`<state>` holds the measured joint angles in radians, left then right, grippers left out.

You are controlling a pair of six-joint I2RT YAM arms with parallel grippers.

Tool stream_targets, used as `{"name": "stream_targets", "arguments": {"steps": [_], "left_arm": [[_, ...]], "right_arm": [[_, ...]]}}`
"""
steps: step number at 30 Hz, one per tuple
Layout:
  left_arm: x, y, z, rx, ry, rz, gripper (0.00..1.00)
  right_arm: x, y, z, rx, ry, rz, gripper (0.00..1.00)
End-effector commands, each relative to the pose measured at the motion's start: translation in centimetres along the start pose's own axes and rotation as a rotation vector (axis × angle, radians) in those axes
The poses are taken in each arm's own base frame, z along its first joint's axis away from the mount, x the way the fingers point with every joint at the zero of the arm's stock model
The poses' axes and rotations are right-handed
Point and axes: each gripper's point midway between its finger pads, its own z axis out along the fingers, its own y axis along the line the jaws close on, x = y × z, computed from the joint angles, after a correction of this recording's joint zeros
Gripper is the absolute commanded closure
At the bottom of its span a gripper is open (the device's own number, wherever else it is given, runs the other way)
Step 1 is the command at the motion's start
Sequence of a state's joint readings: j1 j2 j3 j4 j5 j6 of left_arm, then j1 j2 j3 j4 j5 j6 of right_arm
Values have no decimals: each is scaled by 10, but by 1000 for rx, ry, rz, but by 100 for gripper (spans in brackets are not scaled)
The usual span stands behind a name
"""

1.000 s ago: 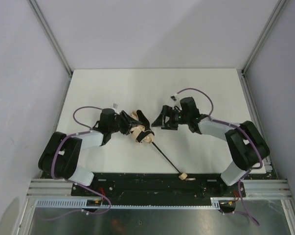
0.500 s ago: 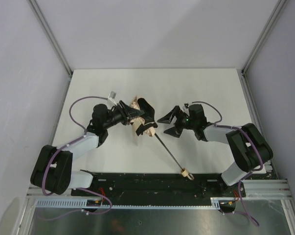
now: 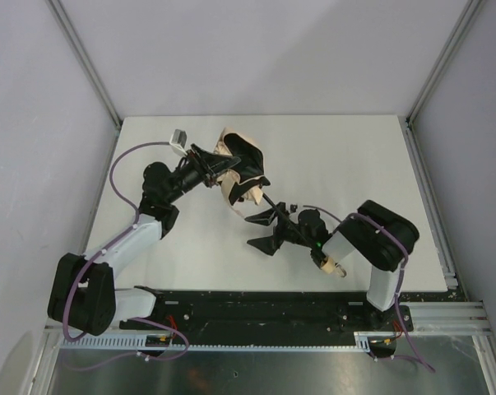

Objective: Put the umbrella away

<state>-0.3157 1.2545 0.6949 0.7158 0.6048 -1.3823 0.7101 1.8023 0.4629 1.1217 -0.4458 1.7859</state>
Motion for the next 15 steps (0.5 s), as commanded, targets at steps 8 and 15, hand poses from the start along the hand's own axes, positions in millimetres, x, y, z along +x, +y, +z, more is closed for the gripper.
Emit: {"name": "stream_targets", "arguments": {"steps": [8, 15], "left_arm": [[-10, -58, -4, 168, -42, -6, 100], [-7, -63, -4, 193, -35, -18, 100]], "right_arm": [[9, 76, -8, -373, -32, 93, 15], [24, 95, -7, -418, 6, 66, 17]]}}
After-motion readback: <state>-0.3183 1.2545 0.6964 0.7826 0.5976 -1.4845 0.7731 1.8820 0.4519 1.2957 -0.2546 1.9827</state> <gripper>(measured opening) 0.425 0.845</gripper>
